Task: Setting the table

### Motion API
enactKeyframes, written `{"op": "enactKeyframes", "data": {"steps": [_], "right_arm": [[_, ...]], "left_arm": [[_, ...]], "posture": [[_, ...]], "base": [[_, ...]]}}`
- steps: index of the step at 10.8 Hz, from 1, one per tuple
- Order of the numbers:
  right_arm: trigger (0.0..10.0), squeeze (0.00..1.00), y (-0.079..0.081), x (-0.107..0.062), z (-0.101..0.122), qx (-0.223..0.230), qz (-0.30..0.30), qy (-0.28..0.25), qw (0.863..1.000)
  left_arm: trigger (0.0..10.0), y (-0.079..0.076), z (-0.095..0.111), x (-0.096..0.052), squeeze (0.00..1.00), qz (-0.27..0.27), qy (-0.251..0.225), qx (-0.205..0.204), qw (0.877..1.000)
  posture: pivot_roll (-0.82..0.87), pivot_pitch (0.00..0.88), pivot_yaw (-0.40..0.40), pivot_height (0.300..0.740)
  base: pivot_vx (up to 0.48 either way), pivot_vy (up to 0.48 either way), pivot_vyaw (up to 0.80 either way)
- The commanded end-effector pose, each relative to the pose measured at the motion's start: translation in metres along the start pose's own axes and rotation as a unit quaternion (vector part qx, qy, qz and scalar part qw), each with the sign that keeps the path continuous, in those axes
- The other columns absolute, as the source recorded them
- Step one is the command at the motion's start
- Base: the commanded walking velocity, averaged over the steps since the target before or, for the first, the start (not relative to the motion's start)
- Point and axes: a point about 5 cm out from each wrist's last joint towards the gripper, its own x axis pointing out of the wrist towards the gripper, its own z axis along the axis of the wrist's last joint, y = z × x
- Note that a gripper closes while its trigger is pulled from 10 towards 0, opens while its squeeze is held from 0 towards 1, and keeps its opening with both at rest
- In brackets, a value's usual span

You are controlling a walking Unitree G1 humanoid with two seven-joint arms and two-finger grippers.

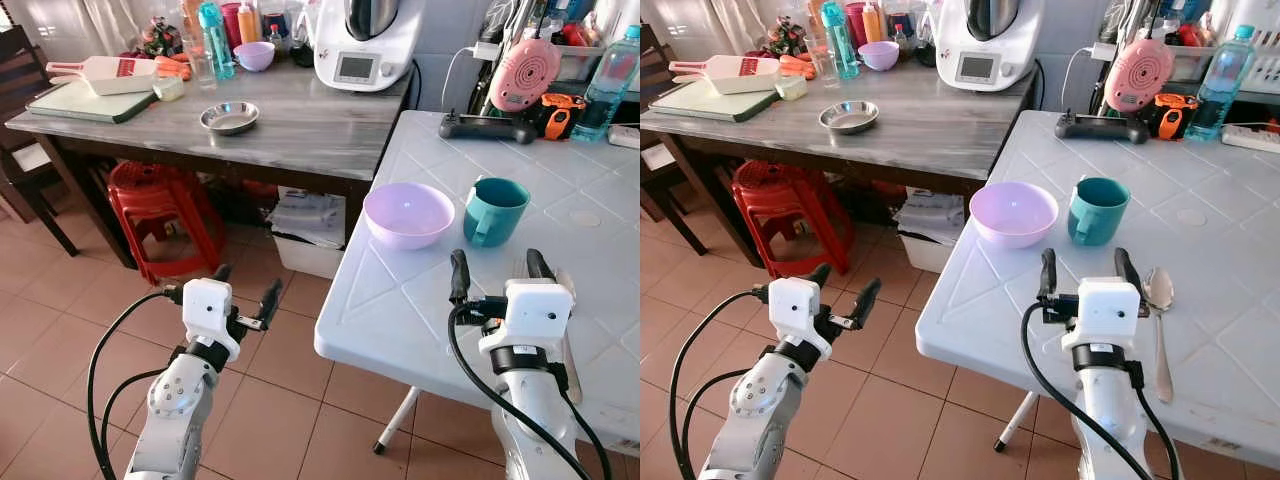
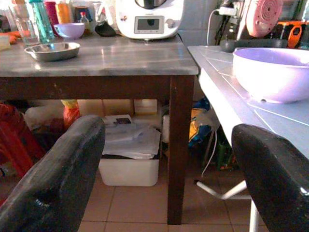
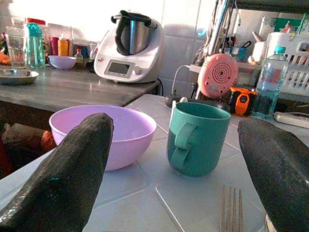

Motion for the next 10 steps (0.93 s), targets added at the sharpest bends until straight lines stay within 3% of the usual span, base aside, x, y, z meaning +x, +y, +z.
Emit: {"op": "enactKeyframes", "data": {"steps": [1, 7, 10], "right_arm": [[10.0, 0.00, 0.0021, -0.0008, 0.0027, -0.001, 0.008, -0.007, 1.000], [10.0, 0.00, 0.0011, -0.0057, -0.0016, -0.009, 0.017, 0.003, 1.000], [10.0, 0.00, 0.0023, -0.0042, -0.0012, -0.009, 0.018, 0.002, 1.000]], "left_arm": [[10.0, 0.0019, 0.0054, 0.0010, 0.00, -0.003, -0.006, 0.002, 1.000], [10.0, -0.0040, 0.0010, -0.0013, 0.00, -0.021, 0.003, -0.010, 1.000], [10.0, -0.0023, 0.0015, -0.0008, 0.00, -0.018, 0.003, -0.008, 1.000]], "posture": [[0.01, 0.028, 0.069, 0.740], [0.01, 0.031, 0.070, 0.740], [0.01, 0.027, 0.067, 0.740]], "base": [[0.274, 0.000, 0.00], [0.264, 0.000, 0.00], [0.000, 0.000, 0.00]]}}
